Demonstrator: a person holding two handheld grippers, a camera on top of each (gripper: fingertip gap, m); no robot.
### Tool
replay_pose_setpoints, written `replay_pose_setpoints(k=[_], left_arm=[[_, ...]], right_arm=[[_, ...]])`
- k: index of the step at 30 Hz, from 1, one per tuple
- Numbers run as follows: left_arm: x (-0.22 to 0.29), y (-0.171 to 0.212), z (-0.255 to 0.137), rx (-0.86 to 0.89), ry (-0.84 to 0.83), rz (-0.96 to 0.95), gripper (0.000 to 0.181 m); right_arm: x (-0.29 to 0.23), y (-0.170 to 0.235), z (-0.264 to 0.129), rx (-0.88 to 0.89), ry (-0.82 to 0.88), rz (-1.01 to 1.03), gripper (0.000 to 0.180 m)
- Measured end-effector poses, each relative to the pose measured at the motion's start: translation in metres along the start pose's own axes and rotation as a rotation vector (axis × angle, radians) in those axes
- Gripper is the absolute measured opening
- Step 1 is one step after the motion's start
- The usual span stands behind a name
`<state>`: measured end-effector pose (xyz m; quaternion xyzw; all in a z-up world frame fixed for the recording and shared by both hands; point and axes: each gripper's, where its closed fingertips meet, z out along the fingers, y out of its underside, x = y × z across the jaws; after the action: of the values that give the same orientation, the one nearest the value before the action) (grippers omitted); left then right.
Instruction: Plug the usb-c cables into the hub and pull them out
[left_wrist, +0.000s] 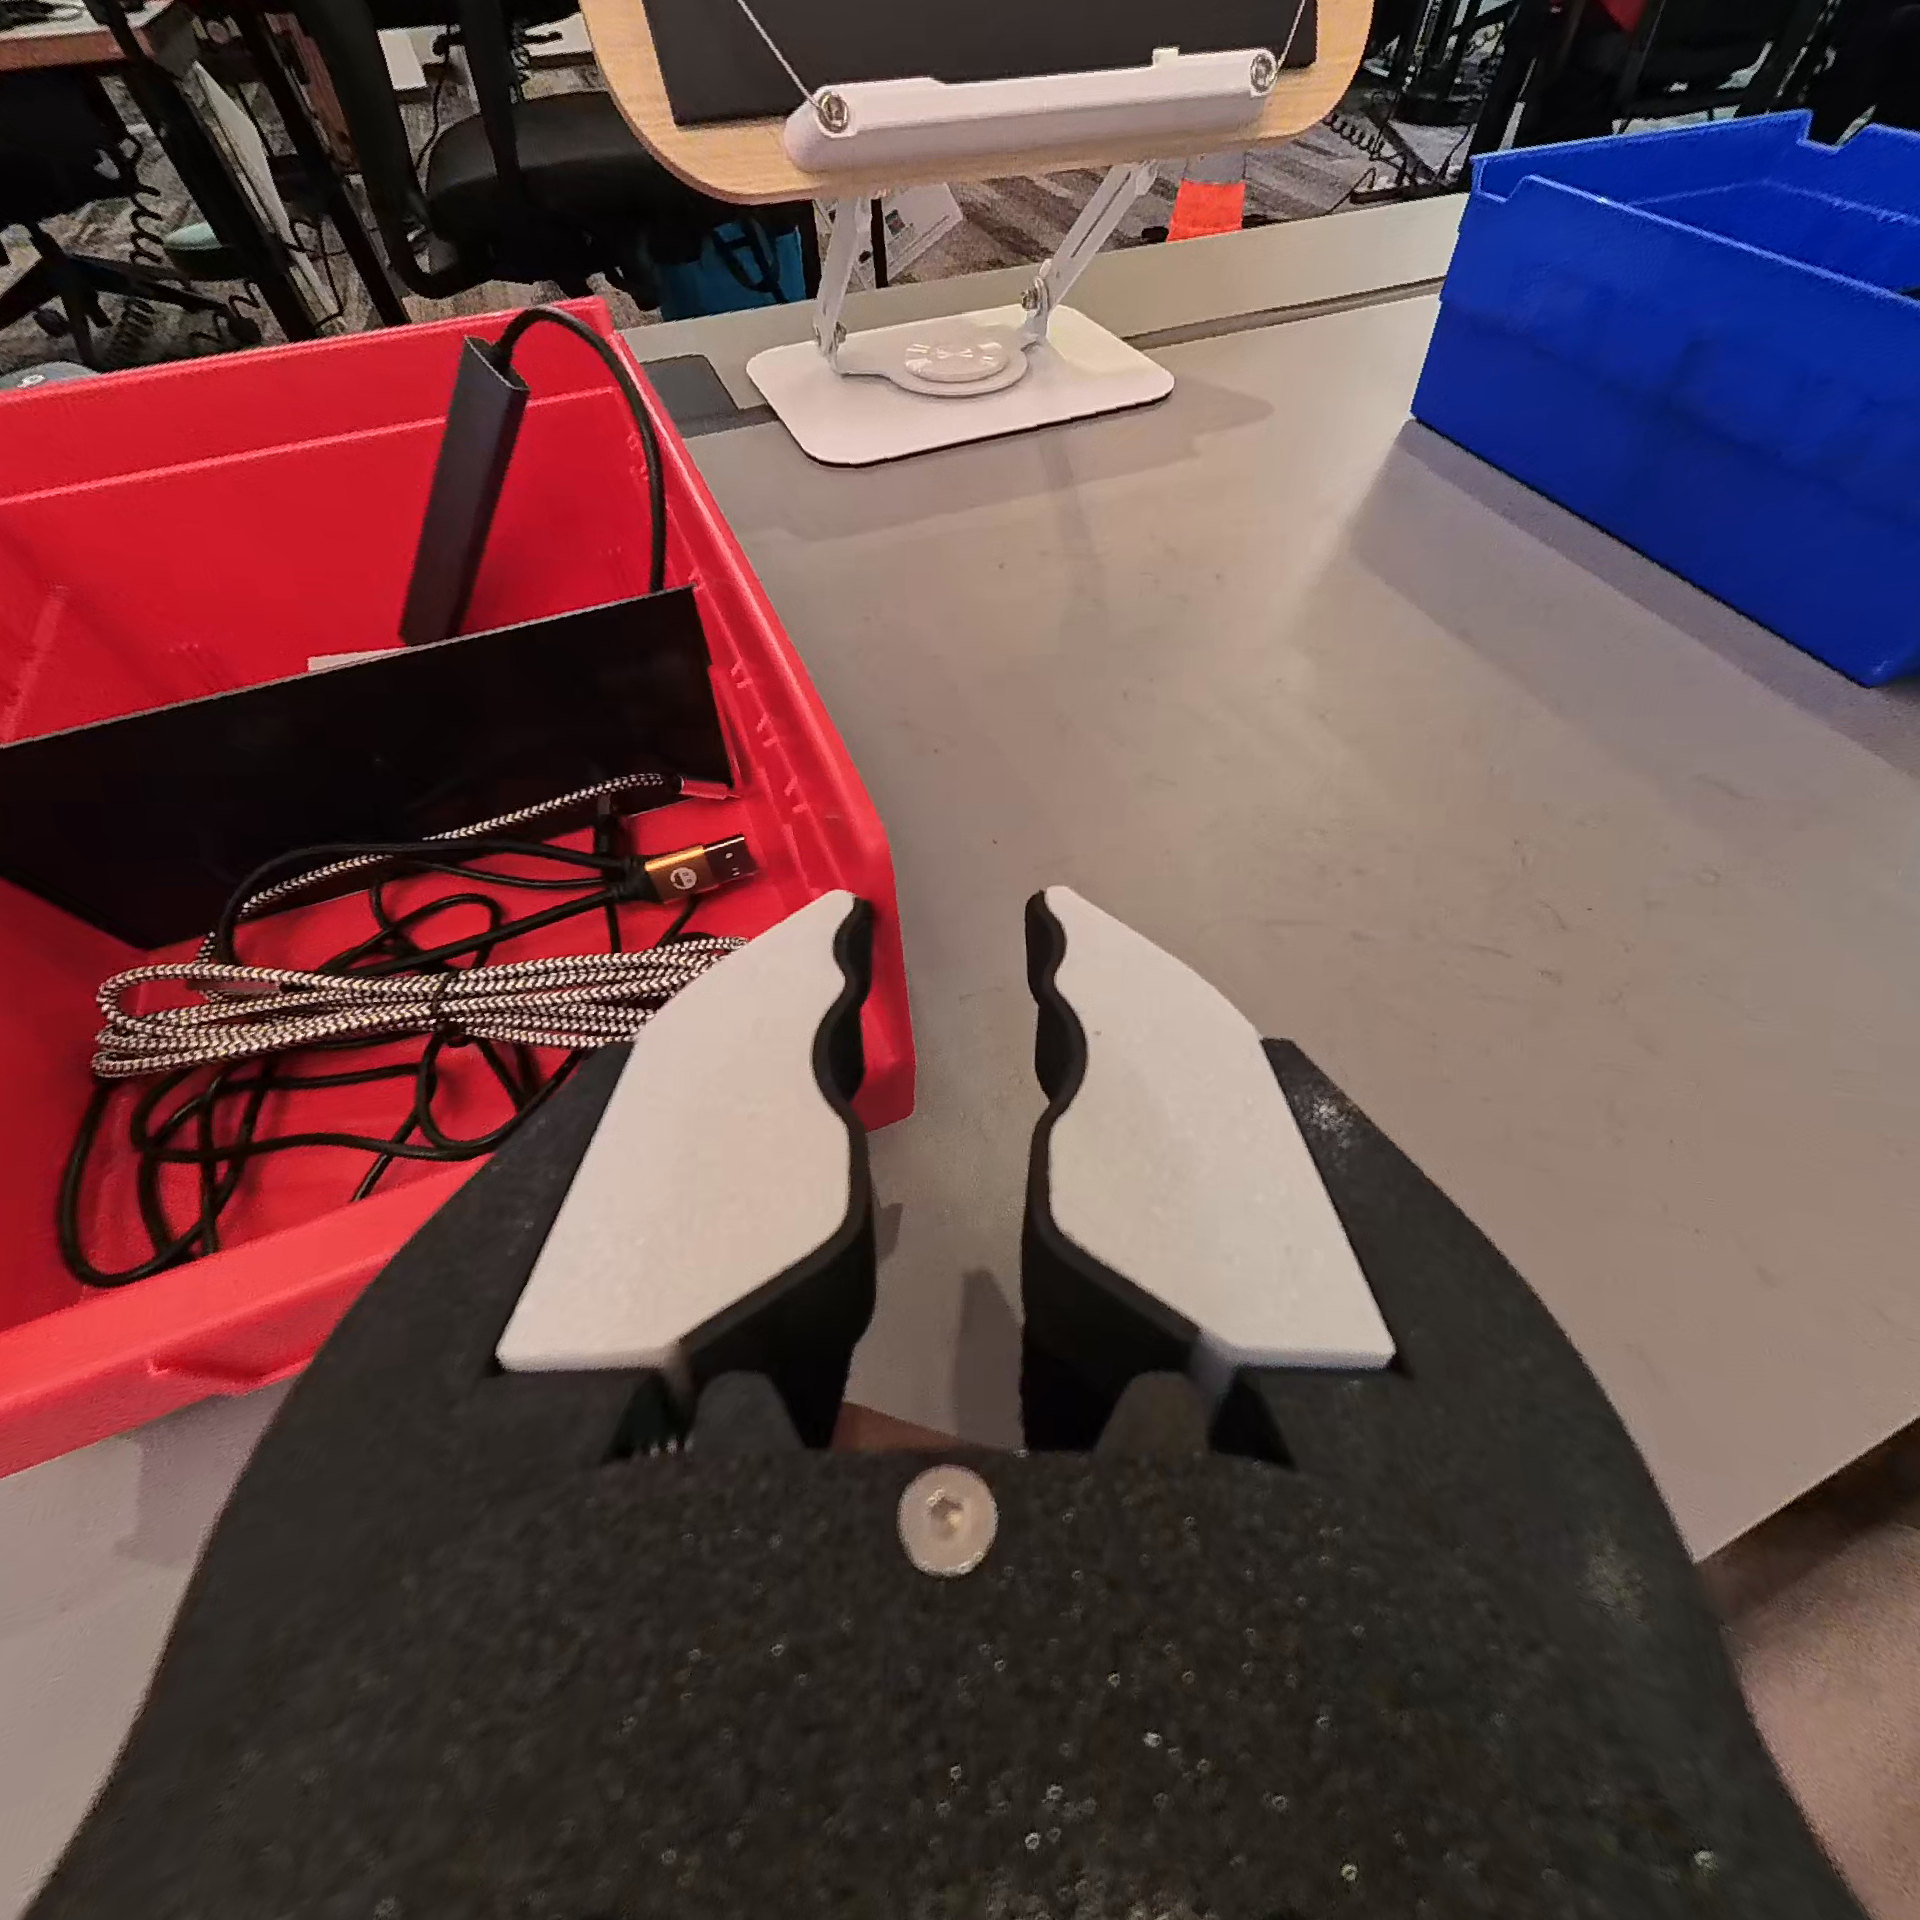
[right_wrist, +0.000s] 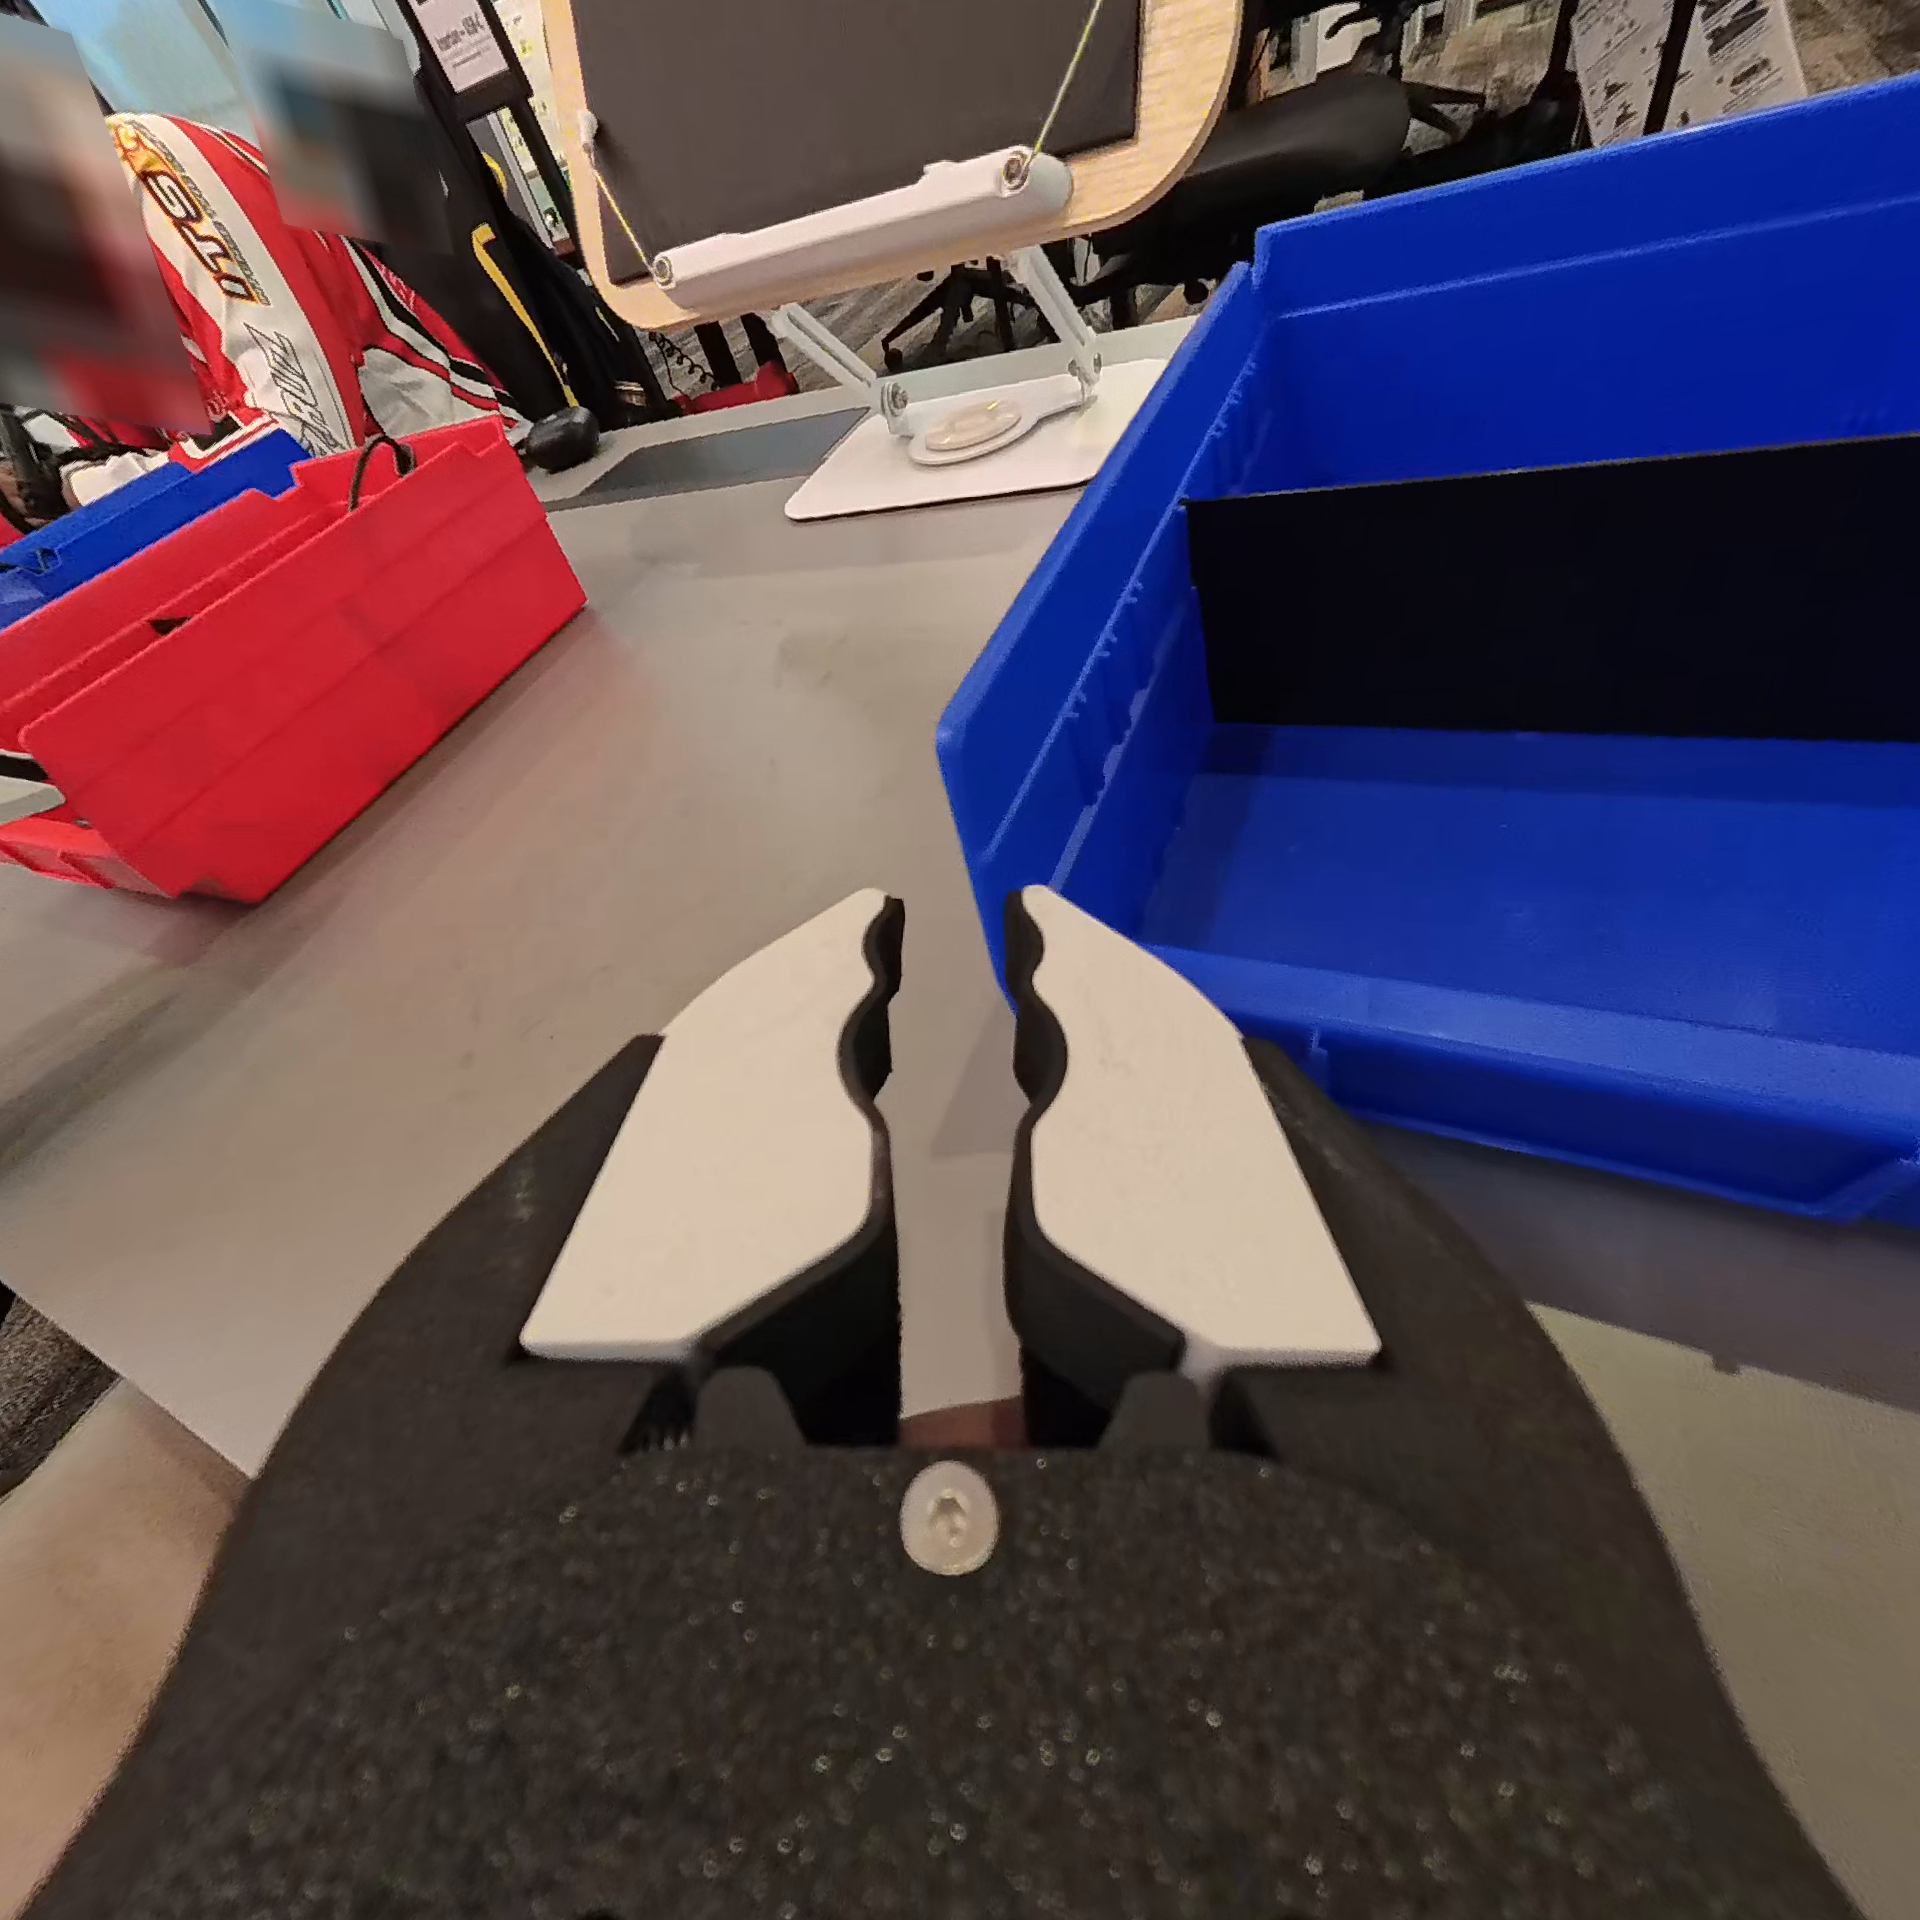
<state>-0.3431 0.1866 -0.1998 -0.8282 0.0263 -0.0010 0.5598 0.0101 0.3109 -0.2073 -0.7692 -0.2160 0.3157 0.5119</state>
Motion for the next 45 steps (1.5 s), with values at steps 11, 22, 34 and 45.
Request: replay_pose_setpoints(k=[11, 22, 34, 45], left_arm=[[0.001, 0.0, 0.001, -0.002, -0.003, 0.002, 0.029], [-0.001, -0.003, -0.002, 0.013, -0.02, 0.018, 0.03], [-0.002, -0.001, 0.001, 0.002, -0.01, 0.016, 0.03], [0.001, 0.0, 0.002, -0.005, -0.012, 0.037, 0.03]], right_arm=[[-0.02, 0.007, 0.016, -0.034, -0.042, -0.054, 0.018], [-0.028, 0.011, 0.015, -0.043, -0.058, -0.074, 0.018], [-0.016, 0.007, 0.008, -0.025, -0.021, -0.055, 0.018], [-0.014, 0.0, 0.003, 0.012, -0.016, -0.055, 0.019]])
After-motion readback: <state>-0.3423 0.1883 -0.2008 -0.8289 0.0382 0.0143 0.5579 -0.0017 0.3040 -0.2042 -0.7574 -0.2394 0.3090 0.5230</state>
